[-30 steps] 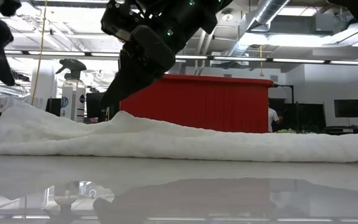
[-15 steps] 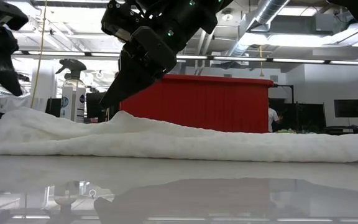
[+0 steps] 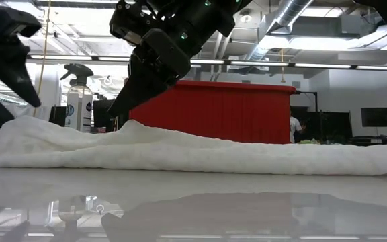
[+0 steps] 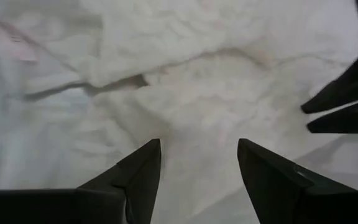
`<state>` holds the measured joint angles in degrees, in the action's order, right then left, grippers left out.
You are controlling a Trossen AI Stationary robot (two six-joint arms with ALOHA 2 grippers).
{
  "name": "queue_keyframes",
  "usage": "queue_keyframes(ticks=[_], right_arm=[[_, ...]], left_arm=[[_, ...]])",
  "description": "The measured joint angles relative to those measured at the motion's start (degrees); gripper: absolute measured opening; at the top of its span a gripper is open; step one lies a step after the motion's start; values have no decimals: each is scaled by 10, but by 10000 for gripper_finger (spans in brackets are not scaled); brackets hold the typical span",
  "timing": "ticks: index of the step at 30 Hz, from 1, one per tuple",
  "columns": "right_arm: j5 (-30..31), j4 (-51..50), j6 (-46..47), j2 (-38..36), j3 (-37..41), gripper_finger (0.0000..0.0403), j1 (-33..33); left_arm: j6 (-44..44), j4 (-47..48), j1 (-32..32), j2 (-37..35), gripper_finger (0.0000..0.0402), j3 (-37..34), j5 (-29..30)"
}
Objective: Fold Laundry from Bin
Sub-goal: Fold the white blouse
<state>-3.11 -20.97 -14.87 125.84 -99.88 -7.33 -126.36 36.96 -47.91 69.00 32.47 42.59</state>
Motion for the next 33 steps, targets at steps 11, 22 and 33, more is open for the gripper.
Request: queue_keyframes(ticks=[11, 22, 33], right_arm=[[0, 0, 0, 0, 0, 103, 0], [0, 0, 21, 0, 0, 103, -1], [0, -2, 29, 0, 0, 103, -5]], left_arm=[[42, -78, 12, -16, 84, 0, -17], [20, -53, 9, -57, 5, 0, -84], [62, -5, 8, -53, 3, 0, -136]])
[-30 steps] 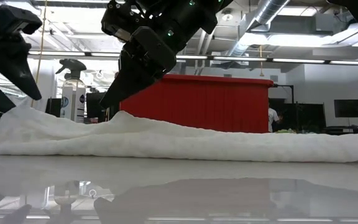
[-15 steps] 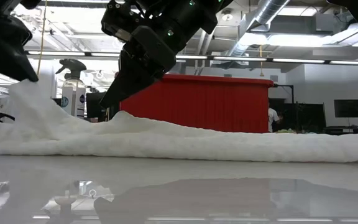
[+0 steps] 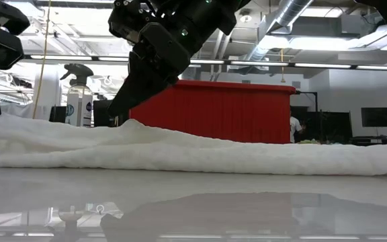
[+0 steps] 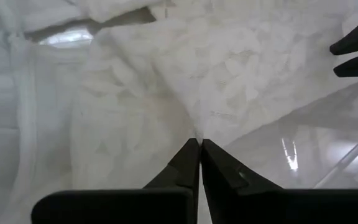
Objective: Fold Laundry from Bin
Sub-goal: Fold the white blouse
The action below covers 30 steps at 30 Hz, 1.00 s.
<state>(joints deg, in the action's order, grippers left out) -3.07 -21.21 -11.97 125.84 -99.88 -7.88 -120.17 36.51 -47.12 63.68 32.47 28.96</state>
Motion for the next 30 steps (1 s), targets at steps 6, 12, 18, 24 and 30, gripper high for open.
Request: queue_keyframes(ticks=[6, 12, 18, 24, 30], right_arm=[[0, -10, 1, 0, 0, 103, 0], [0, -1, 0, 0, 29, 103, 0], [0, 22, 0, 1, 63, 103, 0], [0, 28, 0, 1, 64, 103, 5], [1, 31, 0, 1, 64, 103, 6]], left_arm=[[20, -9, 3, 0, 20, 0, -2], [19, -12, 3, -5, 42, 0, 11], [34, -3, 3, -29, 43, 0, 21], [38, 0, 3, -81, 43, 0, 87], [97, -15, 4, -88, 43, 0, 158]])
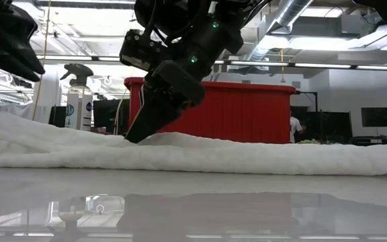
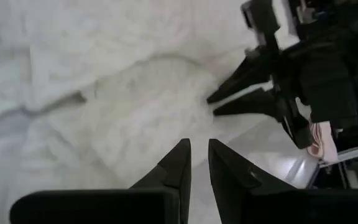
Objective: Fold Laundry from Bin
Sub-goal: Fold the white blouse
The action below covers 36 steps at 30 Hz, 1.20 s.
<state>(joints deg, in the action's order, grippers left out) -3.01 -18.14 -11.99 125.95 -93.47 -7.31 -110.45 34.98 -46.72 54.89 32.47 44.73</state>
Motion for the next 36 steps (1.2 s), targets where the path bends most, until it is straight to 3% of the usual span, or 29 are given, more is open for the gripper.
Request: queue_keyframes(ticks=[11, 17, 23, 29, 36], right_arm=[[0, 0, 0, 0, 0, 103, 0], [0, 1, 0, 0, 0, 103, 0], [0, -6, -3, 0, 0, 103, 0], [-1, -37, -25, -1, 0, 103, -2], [-1, -22, -28, -1, 0, 103, -1]], left_arm=[[-24, -63, 1, 147, 43, 0, -12], [-29, -75, 1, 218, 43, 0, -76], [-78, -68, 1, 274, 43, 0, -102], [-93, -71, 3, 284, 43, 1, -96], [-84, -69, 9, 248, 43, 0, -78]])
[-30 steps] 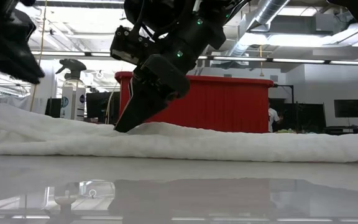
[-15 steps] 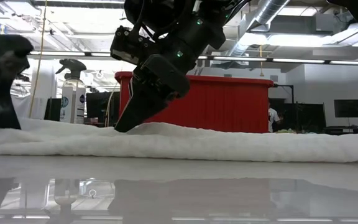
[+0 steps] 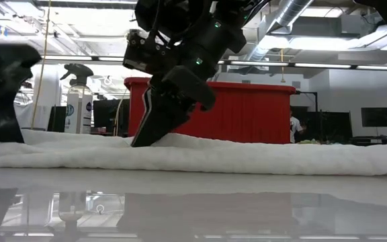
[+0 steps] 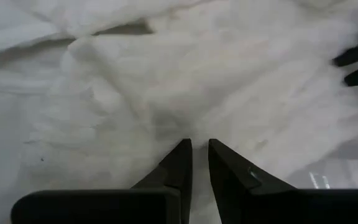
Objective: Fold Laundry from Bin
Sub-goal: Fold the white blouse
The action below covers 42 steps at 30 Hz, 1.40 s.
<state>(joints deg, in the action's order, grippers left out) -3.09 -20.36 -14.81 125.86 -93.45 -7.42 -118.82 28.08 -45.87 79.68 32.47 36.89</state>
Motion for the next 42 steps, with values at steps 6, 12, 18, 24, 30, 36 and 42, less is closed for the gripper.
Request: queue_keyframes(ticks=[6, 12, 18, 24, 30, 36, 42], right_arm=[[-1, -26, -10, -21, -26, 103, 5], [1, -164, -14, -45, -74, 103, 7], [0, -386, 89, -101, -72, 103, 7], [-21, -457, 327, -187, 63, 103, -6], [-63, -408, 587, -317, 247, 134, -47], [-48, -410, 799, -448, 369, 243, -75], [-3, -419, 966, -552, 468, 318, -84]], left_arm=[[37, 49, 0, -89, 43, 0, 58], [50, 74, 0, -175, 44, 0, 103], [245, -72, 36, -238, 44, 0, 186], [455, -254, 108, -250, 44, 0, 173], [608, -416, 186, -250, 44, 0, 63], [695, -515, 245, -249, 44, 0, -62], [700, -524, 271, -249, 44, 0, -86]])
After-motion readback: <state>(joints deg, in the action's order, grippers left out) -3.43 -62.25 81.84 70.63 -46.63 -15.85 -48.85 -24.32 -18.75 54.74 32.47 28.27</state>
